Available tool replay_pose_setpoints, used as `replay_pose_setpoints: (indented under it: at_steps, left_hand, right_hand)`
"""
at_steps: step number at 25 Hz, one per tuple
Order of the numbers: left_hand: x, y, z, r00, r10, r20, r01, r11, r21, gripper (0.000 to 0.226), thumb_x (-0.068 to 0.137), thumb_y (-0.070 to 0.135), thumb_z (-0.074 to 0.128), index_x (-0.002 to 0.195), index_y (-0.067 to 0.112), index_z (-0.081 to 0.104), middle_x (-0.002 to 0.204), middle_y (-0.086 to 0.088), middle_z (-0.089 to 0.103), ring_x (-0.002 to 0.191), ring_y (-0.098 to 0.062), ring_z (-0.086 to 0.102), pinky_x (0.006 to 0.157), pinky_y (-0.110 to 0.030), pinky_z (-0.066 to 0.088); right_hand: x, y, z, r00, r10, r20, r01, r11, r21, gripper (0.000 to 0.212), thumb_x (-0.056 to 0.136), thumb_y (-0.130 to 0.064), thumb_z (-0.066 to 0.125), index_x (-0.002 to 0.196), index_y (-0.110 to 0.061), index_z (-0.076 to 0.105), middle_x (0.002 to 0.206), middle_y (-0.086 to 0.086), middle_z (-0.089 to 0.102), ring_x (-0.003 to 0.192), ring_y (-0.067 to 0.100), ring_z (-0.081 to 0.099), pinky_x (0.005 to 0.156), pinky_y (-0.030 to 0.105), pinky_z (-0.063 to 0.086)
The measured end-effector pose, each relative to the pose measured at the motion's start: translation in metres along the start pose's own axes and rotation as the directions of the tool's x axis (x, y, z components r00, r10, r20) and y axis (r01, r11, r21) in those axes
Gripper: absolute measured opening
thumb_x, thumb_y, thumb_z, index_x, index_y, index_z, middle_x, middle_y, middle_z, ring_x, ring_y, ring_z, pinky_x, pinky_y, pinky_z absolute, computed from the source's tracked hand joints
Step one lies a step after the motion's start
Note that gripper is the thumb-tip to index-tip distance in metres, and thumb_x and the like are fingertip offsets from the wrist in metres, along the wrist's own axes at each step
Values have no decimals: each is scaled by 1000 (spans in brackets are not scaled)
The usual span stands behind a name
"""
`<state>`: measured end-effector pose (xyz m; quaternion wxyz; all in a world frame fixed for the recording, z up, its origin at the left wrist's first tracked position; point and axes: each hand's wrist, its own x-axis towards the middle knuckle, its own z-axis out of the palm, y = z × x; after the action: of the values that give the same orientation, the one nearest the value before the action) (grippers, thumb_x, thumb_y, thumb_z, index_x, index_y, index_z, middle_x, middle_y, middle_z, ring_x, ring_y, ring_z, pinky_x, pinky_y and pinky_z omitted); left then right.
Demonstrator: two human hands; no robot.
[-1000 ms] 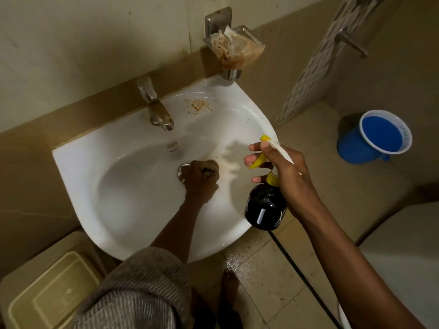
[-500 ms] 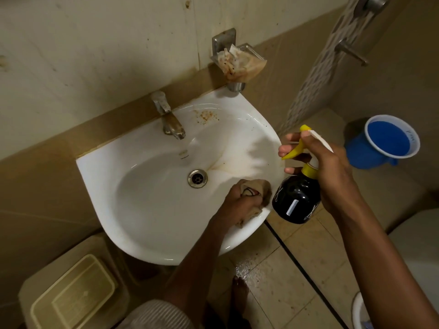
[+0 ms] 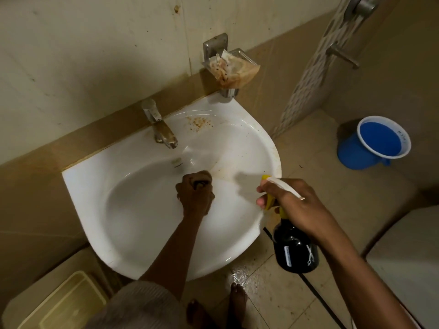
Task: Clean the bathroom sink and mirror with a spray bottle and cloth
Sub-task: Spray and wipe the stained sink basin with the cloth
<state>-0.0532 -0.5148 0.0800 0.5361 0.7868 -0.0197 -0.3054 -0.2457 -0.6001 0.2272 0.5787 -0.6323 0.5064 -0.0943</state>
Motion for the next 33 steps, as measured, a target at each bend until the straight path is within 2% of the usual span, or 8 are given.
replay_pose_setpoints:
  at_steps: [4,7,10,18,23,26,29,33]
  left_hand:
    - [16,-10,33,995,12,-98,22,937,348,54,78,17,73,126,7,50,132,-19,39,118,-37,43,95,-42,48]
    - [27,-6,47,991,44,-125,7,925,379,56,76,24,72,125,7,52,131,-22,42,117,-39,46,97,-45,49]
    - [20,11,70,991,66,120,-93,968,233,39,67,28,66,103,16,60,112,-9,43,100,-27,48,76,-35,54]
    - [-37,38,83,882,-54,468,51,999,19,58,76,21,70,132,26,54,125,-4,62,114,-25,60,103,-45,51]
    - [-56,47,62,700,-36,713,82,996,-31,58,65,18,75,122,19,65,115,-9,71,111,-31,67,99,-50,54]
    - [-60,45,23,563,134,816,-44,990,-132,41,74,-5,57,112,4,66,105,-2,73,103,-22,69,84,-31,57]
    - [-55,30,-17,734,232,639,13,935,-354,28,73,-13,53,100,-9,61,97,-8,72,87,-22,72,75,-29,58]
    - [-58,7,-9,742,136,656,58,962,-265,8,77,-4,58,73,-9,53,61,-15,55,55,-46,51,64,-41,45]
  right_hand:
    - [5,8,7,998,57,-39,-55,997,52,28,97,-43,68,94,-18,81,82,6,83,74,13,71,74,30,50]
    - [12,8,4,996,76,-53,-73,996,55,28,97,-43,68,92,-18,81,80,5,82,72,12,70,72,29,48]
    - [13,7,-2,996,73,-59,-70,997,43,28,97,-42,67,93,-18,80,80,3,83,74,11,71,73,29,48]
    - [7,-6,-34,988,40,-150,-33,998,51,27,96,-37,64,87,-19,82,80,3,82,94,30,76,89,48,59]
    - [2,-18,-42,991,28,-129,-25,999,26,29,98,-34,61,90,-13,81,82,9,82,89,32,75,89,50,59]
    - [-7,-13,-42,995,31,-93,-28,999,39,25,98,-33,62,95,-16,81,83,9,82,80,23,73,82,44,56]
    - [-14,-5,-41,996,47,-80,-42,997,64,26,100,-33,61,98,-17,81,85,7,83,86,26,75,84,44,57]
    - [-20,2,-37,997,44,-60,-39,995,93,26,101,-33,60,101,-16,80,86,8,83,81,18,74,82,41,57]
